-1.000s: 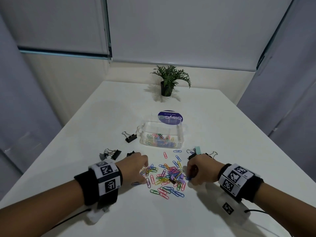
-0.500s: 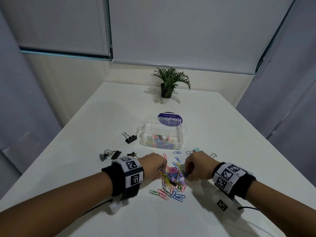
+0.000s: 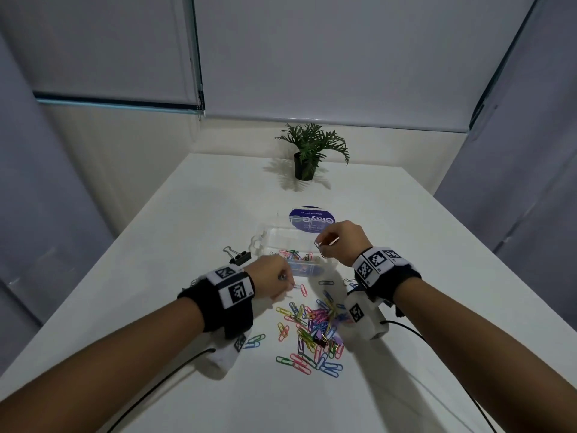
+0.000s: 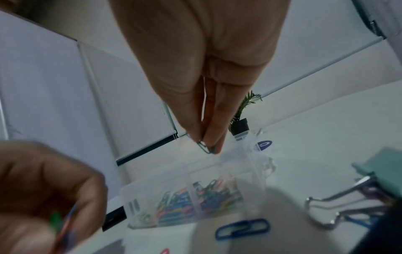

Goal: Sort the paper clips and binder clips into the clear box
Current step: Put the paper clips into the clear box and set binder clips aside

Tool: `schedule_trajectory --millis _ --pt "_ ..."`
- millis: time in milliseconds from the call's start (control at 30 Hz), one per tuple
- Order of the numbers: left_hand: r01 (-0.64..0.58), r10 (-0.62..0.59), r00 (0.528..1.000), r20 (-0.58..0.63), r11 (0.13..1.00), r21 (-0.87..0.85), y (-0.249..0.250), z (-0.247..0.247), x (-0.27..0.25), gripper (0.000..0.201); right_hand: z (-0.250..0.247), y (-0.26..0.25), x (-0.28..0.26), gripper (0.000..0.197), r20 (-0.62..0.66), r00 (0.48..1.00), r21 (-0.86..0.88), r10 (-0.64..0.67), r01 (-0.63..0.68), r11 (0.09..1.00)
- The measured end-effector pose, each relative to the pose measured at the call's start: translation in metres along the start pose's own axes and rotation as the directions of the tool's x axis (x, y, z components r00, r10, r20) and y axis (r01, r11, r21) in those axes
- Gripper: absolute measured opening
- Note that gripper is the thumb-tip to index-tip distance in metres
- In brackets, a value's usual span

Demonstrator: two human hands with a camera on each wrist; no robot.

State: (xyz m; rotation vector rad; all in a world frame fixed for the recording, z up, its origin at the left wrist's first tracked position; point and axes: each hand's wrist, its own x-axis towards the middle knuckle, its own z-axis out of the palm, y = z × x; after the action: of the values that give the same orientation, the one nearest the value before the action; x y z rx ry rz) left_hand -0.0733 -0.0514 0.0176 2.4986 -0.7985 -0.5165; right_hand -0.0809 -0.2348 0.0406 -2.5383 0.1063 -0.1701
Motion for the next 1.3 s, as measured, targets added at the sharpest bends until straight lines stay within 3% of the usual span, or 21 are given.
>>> schedule_trajectory --millis 133,267,333,467,667,833,900,967,1100,1200,1300 --pt "0.04 -0.067 0.99 -0.126 0.977 -0.208 -0.005 -0.018 0.019 0.007 0.009 0.003 0.003 0.023 -0.009 1.0 -0.014 -0.024 0.024 1.0" --pt "0.035 -0.107 0.968 -0.228 0.954 -0.297 -0.006 -0.027 0.036 0.017 0.007 0.006 -0.005 0.033 0.033 0.997 -0.043 -0.072 0.073 0.996" --pt "0.029 -0.125 0.952 -0.28 0.945 -0.325 -0.001 -0.03 0.041 0.01 0.004 0.006 -0.012 0.033 0.035 0.993 -0.054 -0.114 0.116 0.992" --pt "0.007 -0.15 0.919 -0.365 0.931 -0.365 0.005 -0.03 0.047 0.024 -0.002 0.003 -0.028 0.031 0.078 0.979 -0.12 -0.187 0.195 0.973" --pt "-0.001 -0.096 0.947 -0.308 0.954 -0.299 0.004 -0.028 0.044 0.034 -0.001 0.005 -0.046 0.025 0.342 0.928 -0.289 -0.151 0.256 0.922" --pt "-0.109 0.051 0.942 -0.331 0.981 -0.16 0.005 -0.028 0.018 0.03 0.007 0.008 -0.048 0.036 0.417 0.908 -0.378 -0.036 0.21 0.902" --pt "-0.13 0.107 0.958 -0.268 0.989 -0.072 0.004 -0.026 -0.001 0.022 0.009 0.006 -0.049 0.039 0.44 0.897 -0.387 -0.031 0.22 0.895" --pt "-0.115 0.114 0.987 -0.111 0.993 0.002 0.0 -0.021 -0.021 0.021 0.011 0.006 -0.052 0.034 0.474 0.88 -0.389 -0.028 0.238 0.89" --pt "-0.032 -0.004 0.987 0.16 0.974 0.223 -0.015 -0.003 -0.058 0.048 0.017 0.007 -0.06 0.02 0.537 0.843 -0.4 -0.027 0.283 0.872" --pt "0.023 -0.067 0.978 0.195 0.975 0.219 -0.025 0.009 -0.07 0.057 0.02 0.003 -0.067 0.024 0.564 0.823 -0.368 -0.06 0.316 0.875" --pt "0.027 -0.051 0.987 0.149 0.986 0.164 -0.024 0.015 -0.069 0.05 0.025 -0.005 -0.072 0.04 0.557 0.825 -0.299 -0.095 0.306 0.904"
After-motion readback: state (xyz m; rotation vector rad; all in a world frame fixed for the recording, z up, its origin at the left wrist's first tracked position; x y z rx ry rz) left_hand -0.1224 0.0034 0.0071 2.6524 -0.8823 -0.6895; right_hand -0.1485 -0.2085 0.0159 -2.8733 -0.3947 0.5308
